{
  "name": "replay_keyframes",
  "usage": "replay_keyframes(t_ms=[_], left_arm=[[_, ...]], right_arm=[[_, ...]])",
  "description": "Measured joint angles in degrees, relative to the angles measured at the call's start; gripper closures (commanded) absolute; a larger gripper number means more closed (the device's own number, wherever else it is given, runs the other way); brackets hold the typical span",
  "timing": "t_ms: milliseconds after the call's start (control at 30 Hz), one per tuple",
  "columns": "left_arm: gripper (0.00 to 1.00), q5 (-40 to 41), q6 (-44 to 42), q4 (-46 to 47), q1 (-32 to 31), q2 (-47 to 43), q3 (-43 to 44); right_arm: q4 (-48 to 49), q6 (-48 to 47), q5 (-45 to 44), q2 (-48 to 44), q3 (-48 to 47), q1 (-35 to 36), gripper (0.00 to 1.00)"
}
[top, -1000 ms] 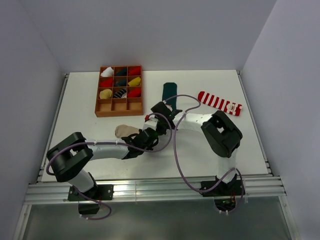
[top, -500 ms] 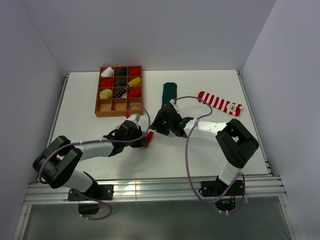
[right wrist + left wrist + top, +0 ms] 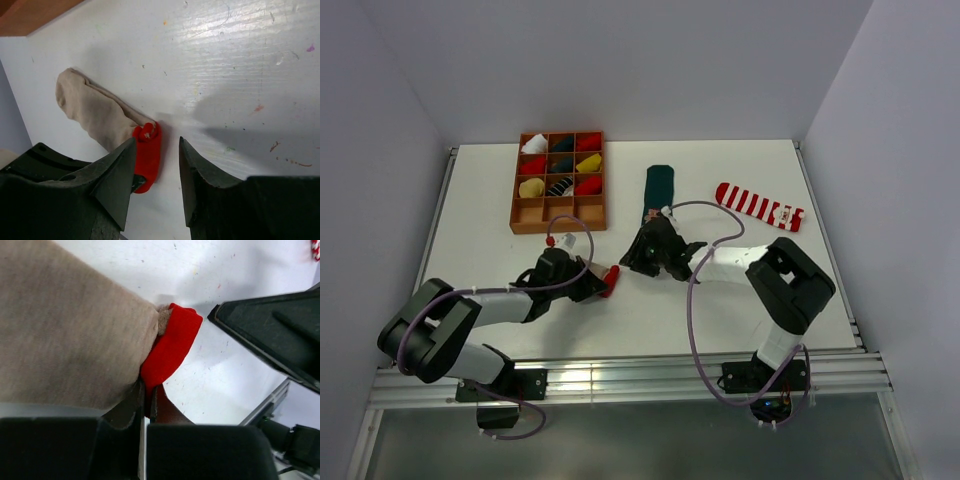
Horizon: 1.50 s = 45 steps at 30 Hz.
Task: Roll the socks
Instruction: Roll the sock at the center of the board.
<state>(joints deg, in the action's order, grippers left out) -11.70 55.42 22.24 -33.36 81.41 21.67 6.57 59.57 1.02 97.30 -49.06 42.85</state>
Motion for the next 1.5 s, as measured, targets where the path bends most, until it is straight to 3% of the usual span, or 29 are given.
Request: replay_keyframes(t_ms=[967,1500], left_arm=[[1.00,-7.0,5.8,6.9,5.6,2.5,-3.5],[1.00,-7.7,6.0,7.4,5.8,2.9,-3.5]], right_arm=[[11.0,-0.5,7.1,4.7,2.6,0.8,0.45],[10.3,-1.8,7.5,7.5,-1.2,2.2,0.51]])
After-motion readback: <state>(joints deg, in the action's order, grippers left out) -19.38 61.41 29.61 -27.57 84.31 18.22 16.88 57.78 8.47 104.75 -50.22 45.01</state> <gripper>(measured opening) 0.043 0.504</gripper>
